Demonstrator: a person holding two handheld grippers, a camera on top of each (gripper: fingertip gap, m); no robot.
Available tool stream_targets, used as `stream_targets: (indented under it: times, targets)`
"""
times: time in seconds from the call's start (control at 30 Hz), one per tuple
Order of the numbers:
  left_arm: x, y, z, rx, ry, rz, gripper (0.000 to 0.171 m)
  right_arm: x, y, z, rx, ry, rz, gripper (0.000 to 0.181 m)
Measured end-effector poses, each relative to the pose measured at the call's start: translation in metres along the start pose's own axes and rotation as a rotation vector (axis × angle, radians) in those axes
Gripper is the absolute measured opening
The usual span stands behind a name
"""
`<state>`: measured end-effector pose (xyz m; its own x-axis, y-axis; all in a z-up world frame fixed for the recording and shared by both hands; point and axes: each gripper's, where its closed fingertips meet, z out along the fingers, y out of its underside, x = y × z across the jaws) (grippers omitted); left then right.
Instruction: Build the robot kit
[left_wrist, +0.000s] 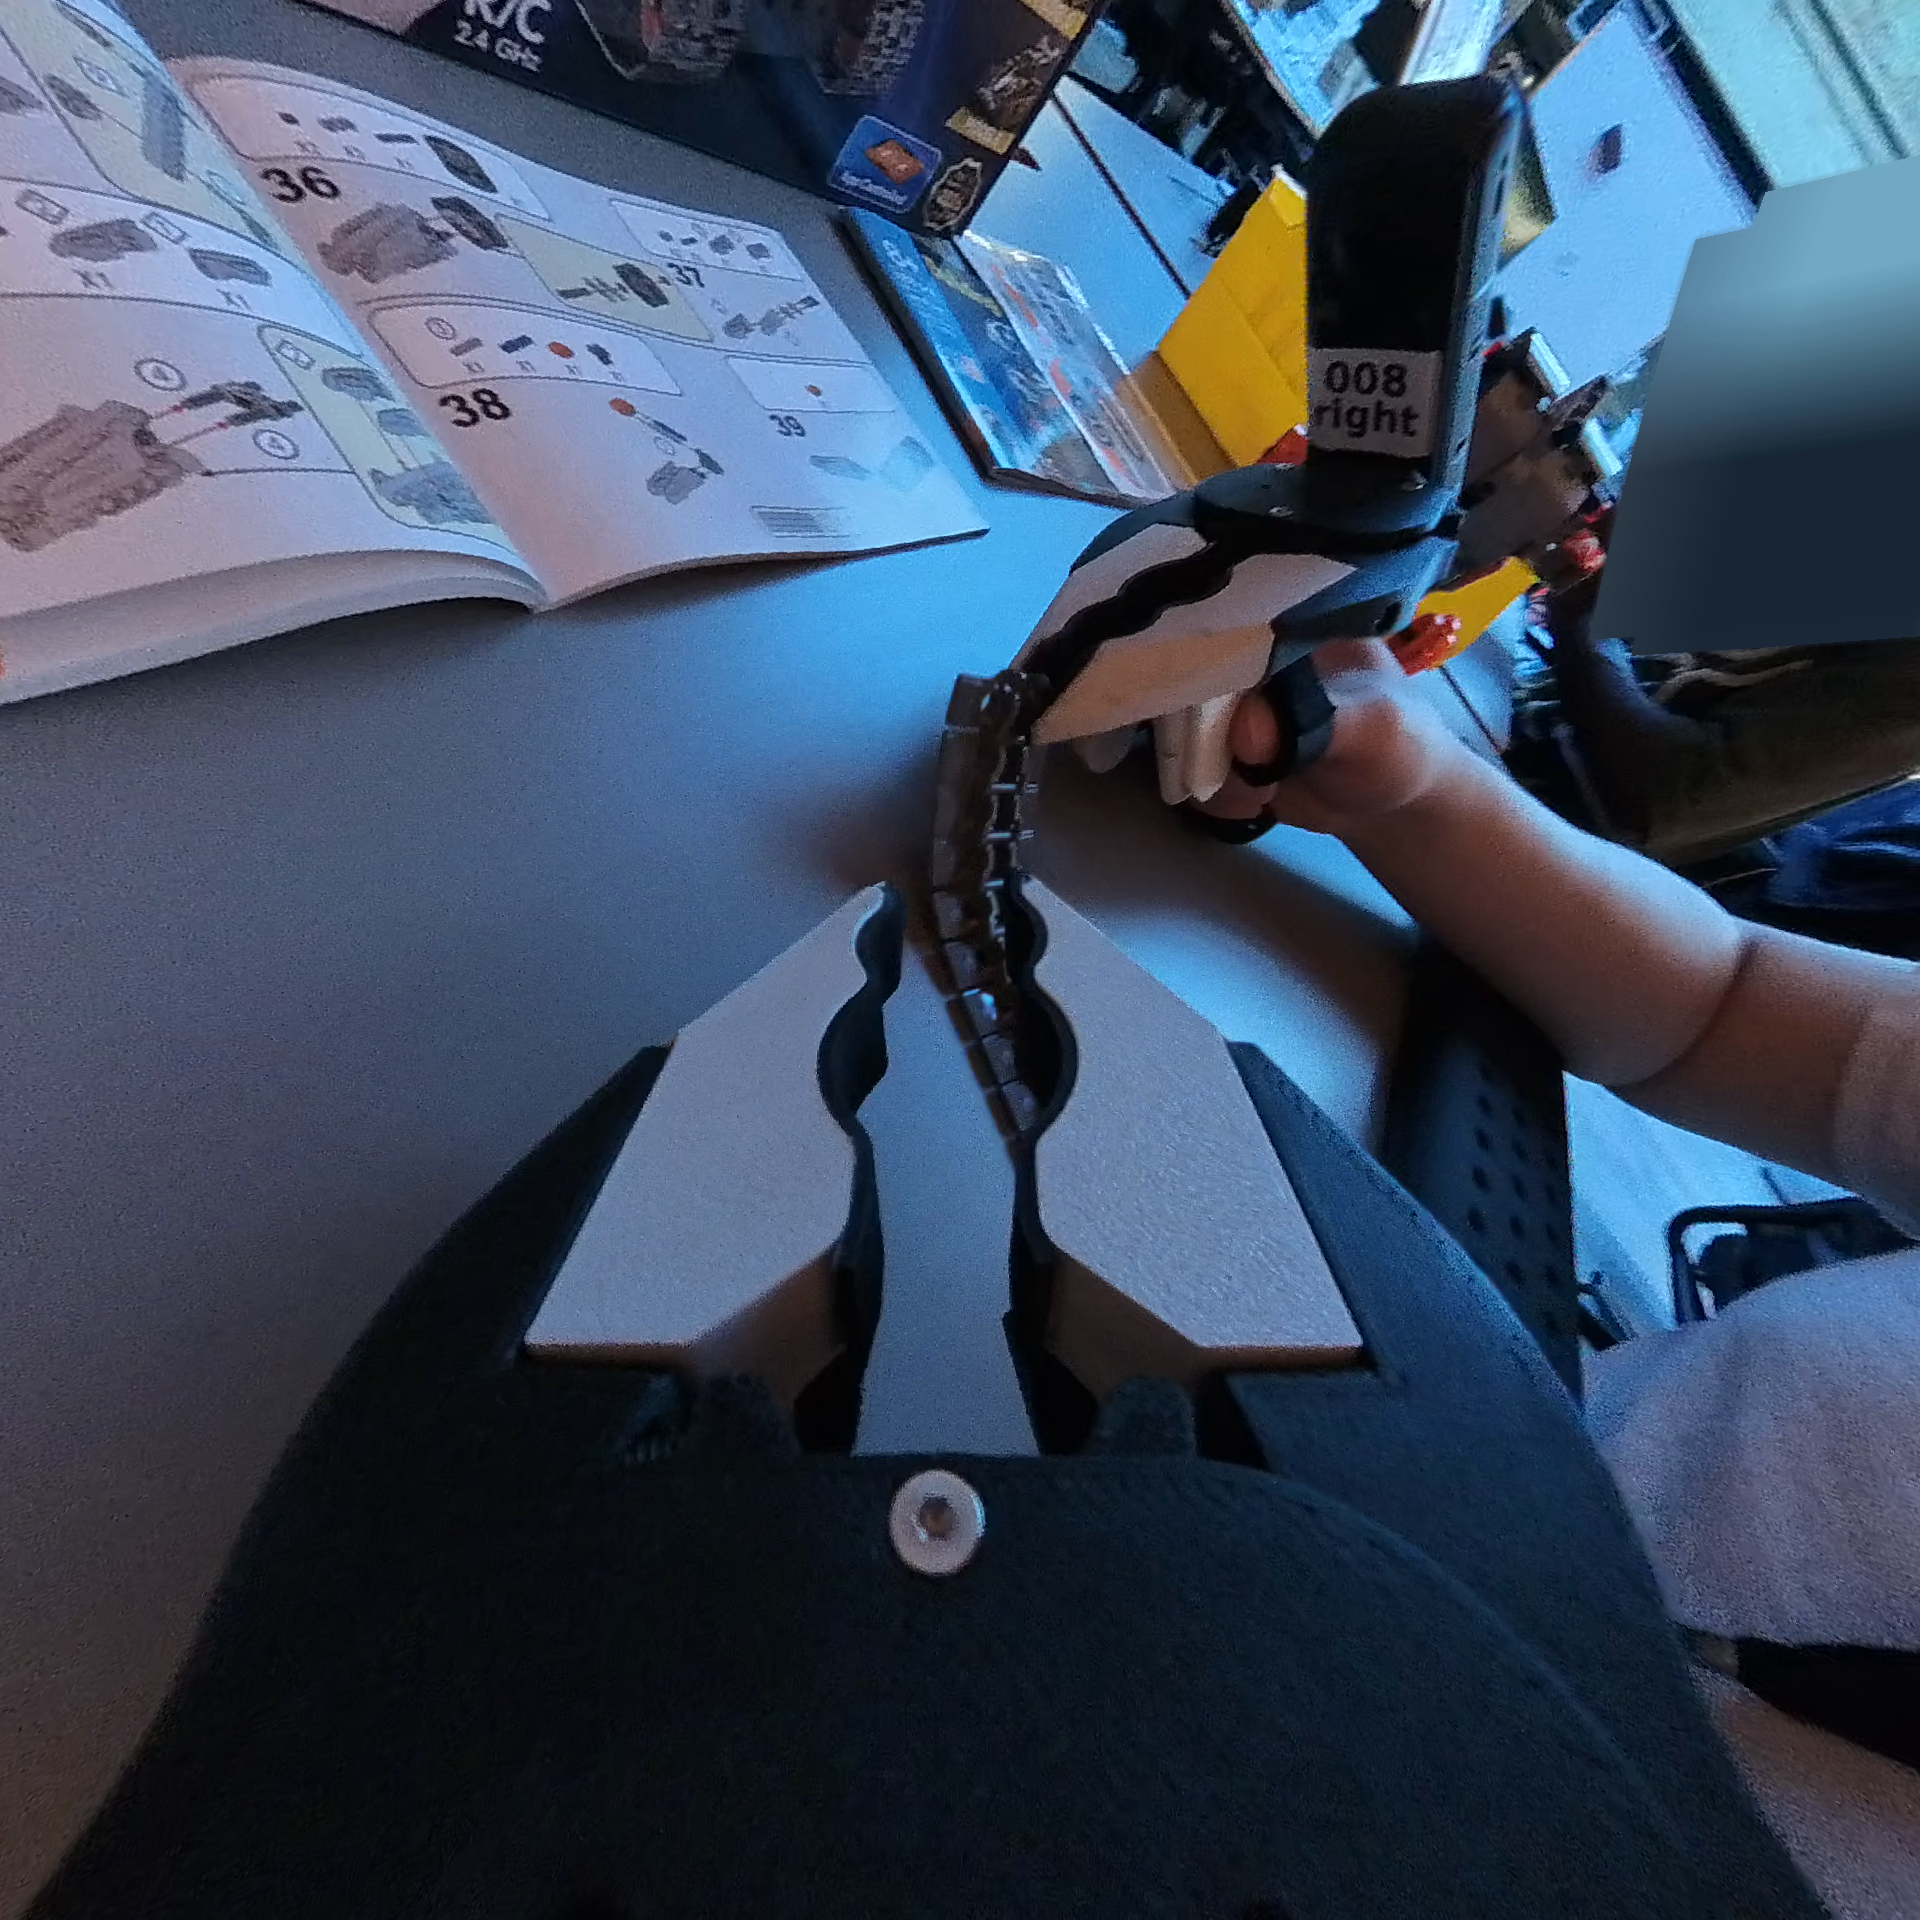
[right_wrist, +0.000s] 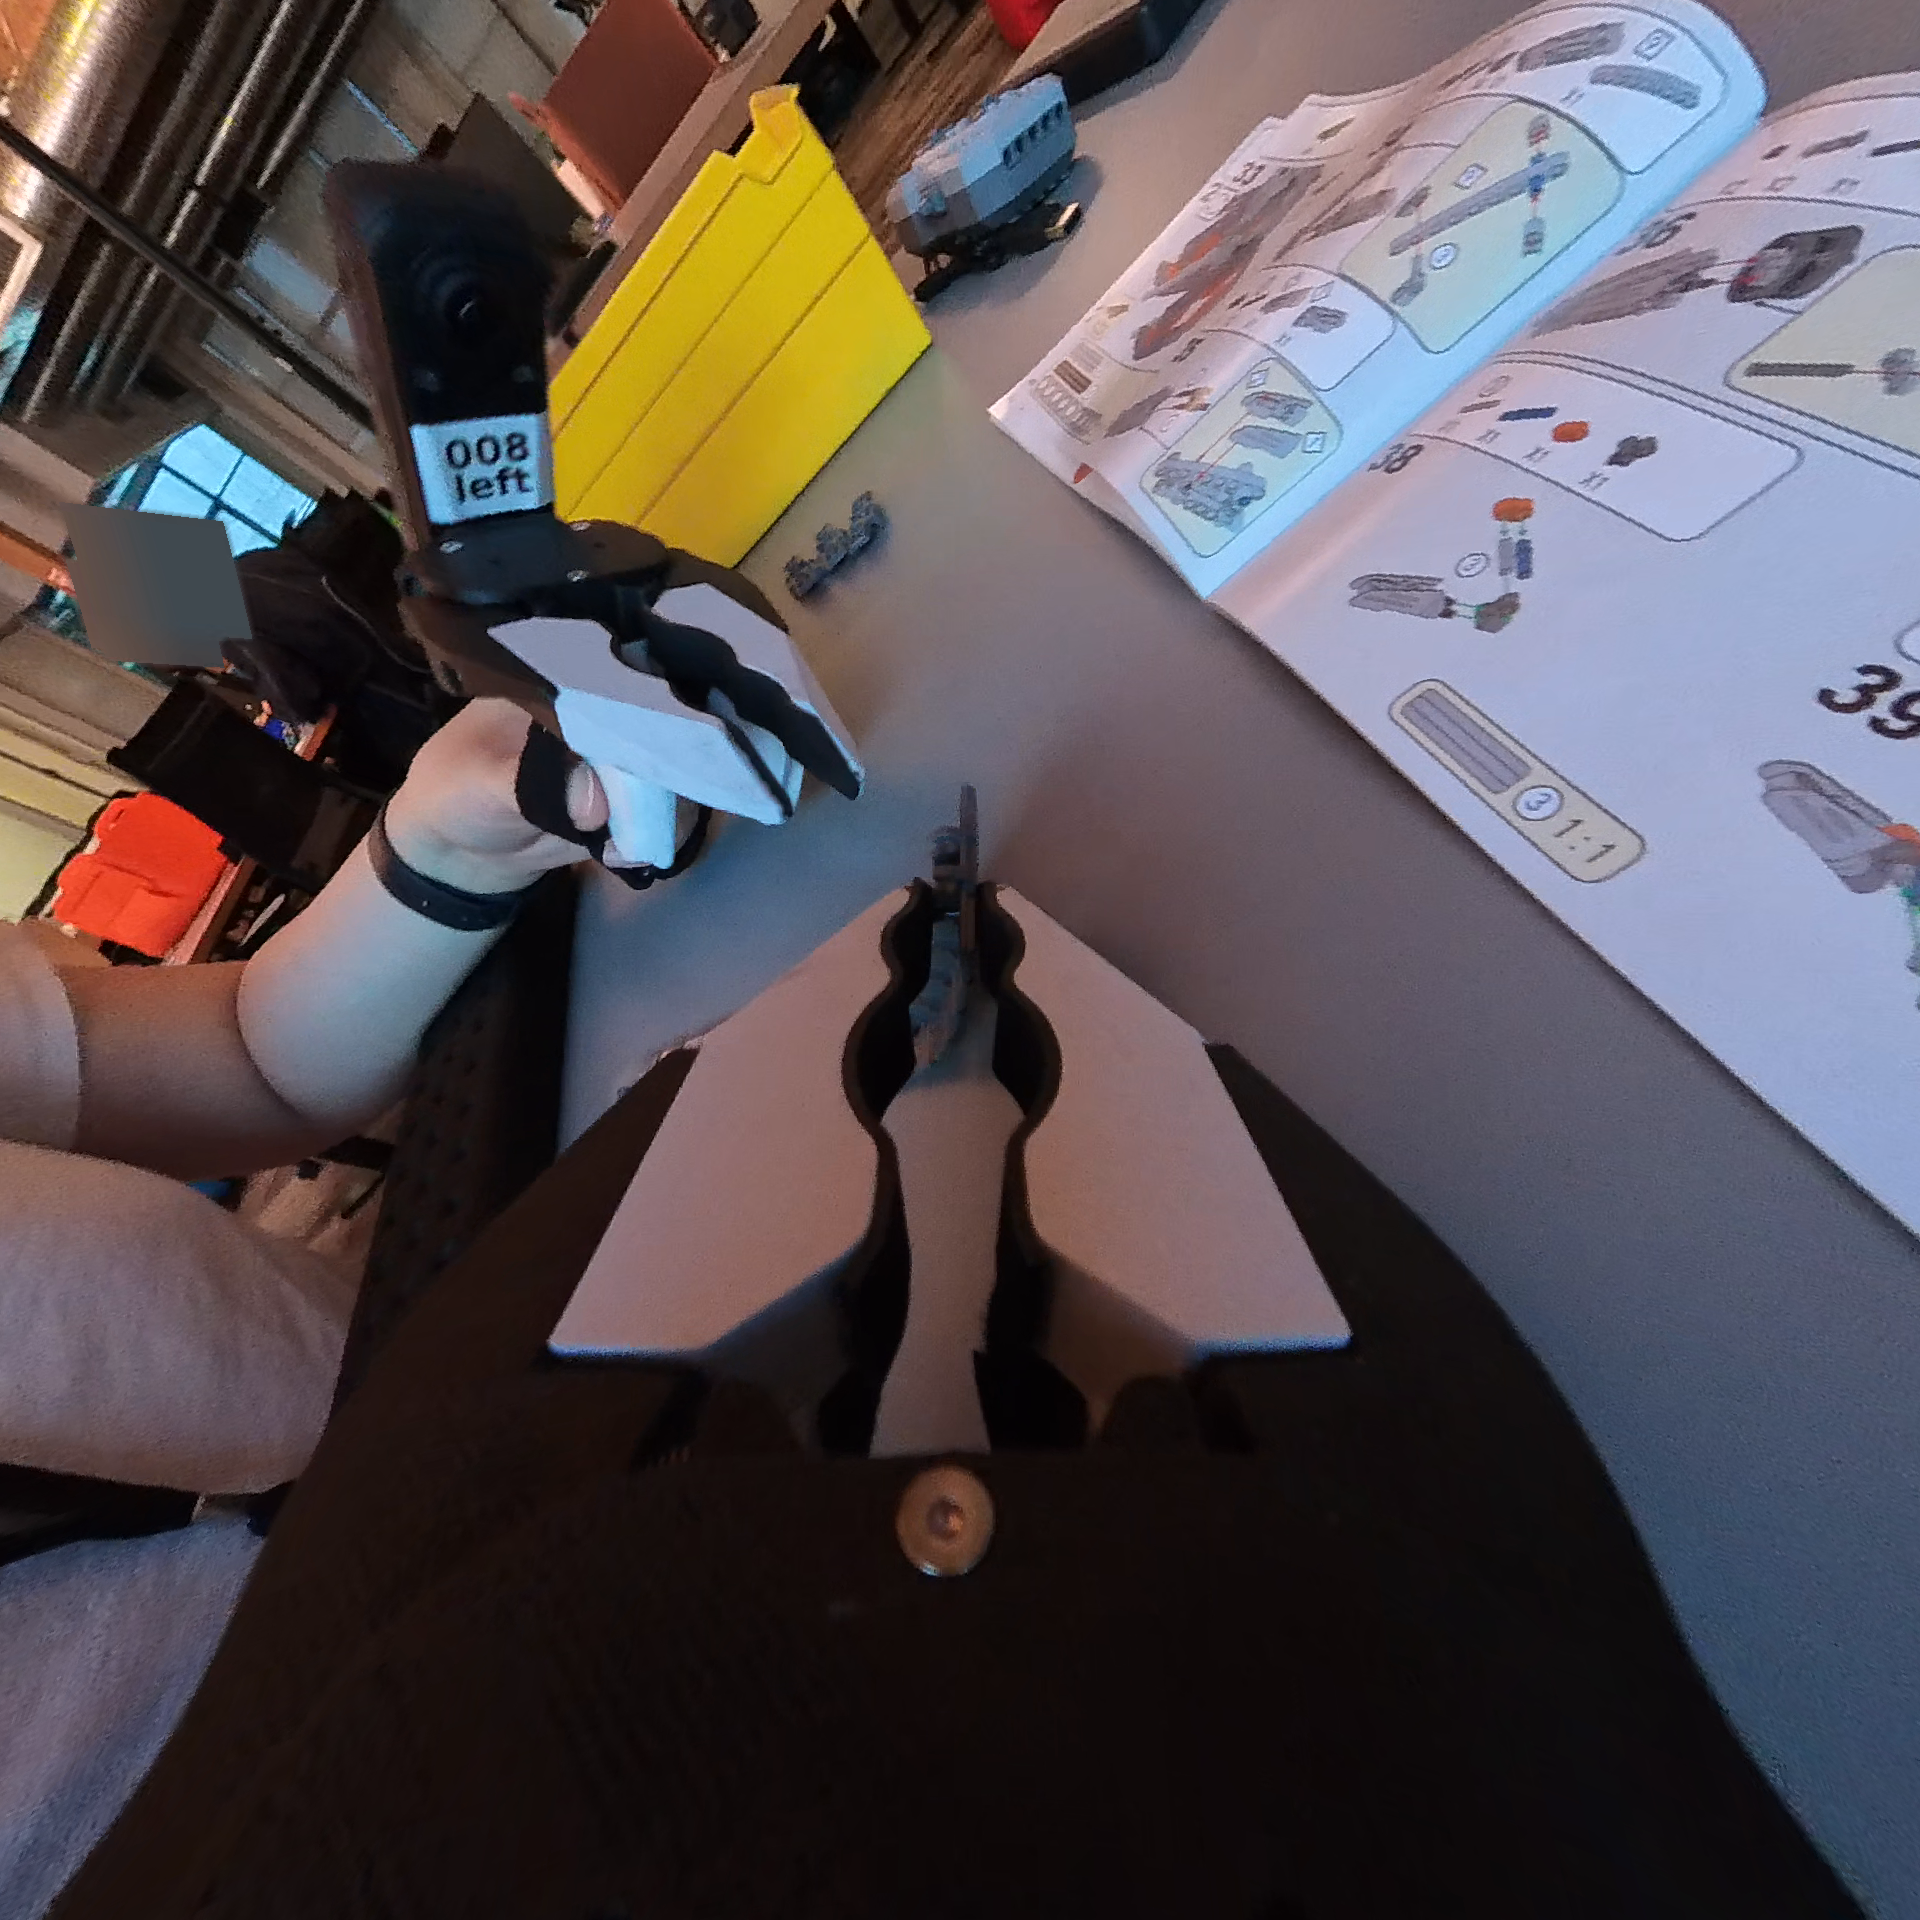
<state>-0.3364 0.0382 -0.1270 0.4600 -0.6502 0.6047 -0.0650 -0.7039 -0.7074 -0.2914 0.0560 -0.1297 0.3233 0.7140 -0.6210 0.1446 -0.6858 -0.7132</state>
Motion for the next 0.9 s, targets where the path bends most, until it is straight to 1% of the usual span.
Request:
stream_targets:
  times: [0.17,0.27,0.4,0.53,0.6,0.63,0.73,0.77,0.83,0.9]
  targets:
    - [-0.01,0.002,-0.004,-0.005,-0.092,0.044,0.017,0.004,-0.005,-0.002,0.035,0.024,0.009,0.006]
    - [-0.01,0.007,-0.003,-0.016,-0.111,0.045,0.017,0.001,0.001,0.001,-0.005,0.023,-0.022,0.006]
    - [0.001,0.007,-0.001,-0.008,-0.106,0.076,0.019,-0.004,0.014,0.006,-0.091,0.038,-0.098,0.007]
    - [-0.007,0.009,-0.011,-0.028,-0.225,0.147,0.022,-0.001,0.02,0.009,-0.122,0.104,-0.154,0.007]
    - [-0.008,0.001,-0.028,0.01,-0.28,0.163,0.021,0.0,0.021,0.01,-0.131,0.133,-0.175,0.013]
    - [-0.008,-0.004,-0.04,0.05,-0.302,0.162,0.021,0.002,0.02,0.009,-0.125,0.147,-0.18,0.016]
    - [0.0,-0.011,-0.086,0.193,-0.348,0.143,0.023,0.002,0.007,0.003,-0.036,0.166,-0.191,0.021]
    - [0.001,-0.006,-0.1,0.203,-0.371,0.151,0.023,0.003,0.002,-0.001,0.005,0.169,-0.195,0.021]
    - [0.0,0.01,-0.126,0.164,-0.445,0.182,0.022,0.004,-0.008,-0.009,0.07,0.184,-0.219,0.02]
    - [0.004,0.025,-0.144,0.133,-0.485,0.206,0.021,-0.002,-0.014,-0.014,0.093,0.204,-0.319,0.018]
